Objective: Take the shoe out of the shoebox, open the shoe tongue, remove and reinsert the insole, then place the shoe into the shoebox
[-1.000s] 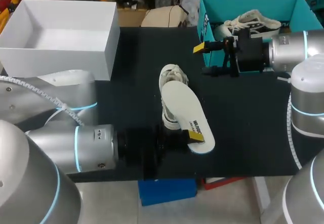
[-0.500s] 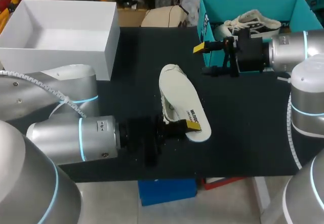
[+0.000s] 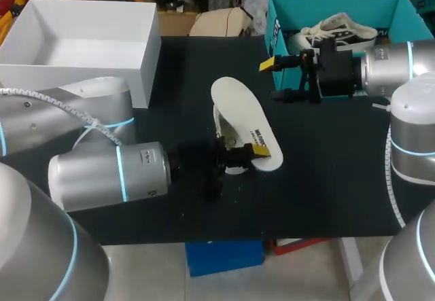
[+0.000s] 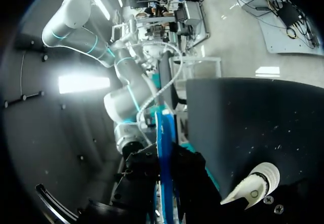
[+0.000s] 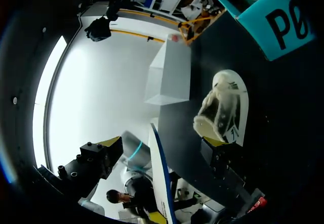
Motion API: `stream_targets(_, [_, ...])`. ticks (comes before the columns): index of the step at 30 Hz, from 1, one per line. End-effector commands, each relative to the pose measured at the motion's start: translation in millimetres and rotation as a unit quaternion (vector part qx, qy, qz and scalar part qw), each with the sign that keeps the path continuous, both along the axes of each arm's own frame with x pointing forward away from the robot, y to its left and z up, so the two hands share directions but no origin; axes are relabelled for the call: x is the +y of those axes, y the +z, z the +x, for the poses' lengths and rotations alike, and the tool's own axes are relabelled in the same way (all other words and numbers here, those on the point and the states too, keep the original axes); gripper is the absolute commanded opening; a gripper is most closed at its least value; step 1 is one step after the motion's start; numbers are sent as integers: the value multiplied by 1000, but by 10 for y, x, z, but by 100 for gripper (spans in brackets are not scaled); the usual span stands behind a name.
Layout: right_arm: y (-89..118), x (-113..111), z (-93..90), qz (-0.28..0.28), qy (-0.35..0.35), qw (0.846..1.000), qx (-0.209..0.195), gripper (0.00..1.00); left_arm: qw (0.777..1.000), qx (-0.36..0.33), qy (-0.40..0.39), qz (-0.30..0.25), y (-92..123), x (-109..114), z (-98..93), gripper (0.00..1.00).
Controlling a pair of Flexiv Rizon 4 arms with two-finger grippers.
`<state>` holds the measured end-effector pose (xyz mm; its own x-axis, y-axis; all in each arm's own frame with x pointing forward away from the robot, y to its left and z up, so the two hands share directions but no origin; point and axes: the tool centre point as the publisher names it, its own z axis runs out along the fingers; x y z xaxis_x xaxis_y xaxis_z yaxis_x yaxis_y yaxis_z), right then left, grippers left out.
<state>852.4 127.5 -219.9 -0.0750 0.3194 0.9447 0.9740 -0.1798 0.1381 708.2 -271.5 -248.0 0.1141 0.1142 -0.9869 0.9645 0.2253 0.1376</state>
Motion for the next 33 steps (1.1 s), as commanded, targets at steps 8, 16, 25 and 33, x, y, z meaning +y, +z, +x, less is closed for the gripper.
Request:
stream_targets(8, [-11, 10, -5, 1, -2, 1000, -1, 100, 981, -14, -179, -75, -253, -117, 148, 0])
stream_targets(16, [-11, 10, -5, 1, -2, 1000, -1, 100, 982, -13, -183, -56, 110, -97, -342, 0])
stream_targets(25, [-11, 10, -5, 1, -2, 1000, -1, 100, 987, 5, -153, -37, 679, -122, -905, 0])
stream_targets(33, [-11, 10, -5, 1, -2, 1000, -1, 100, 991, 43, -129, 6, 1048, -253, -1216, 0])
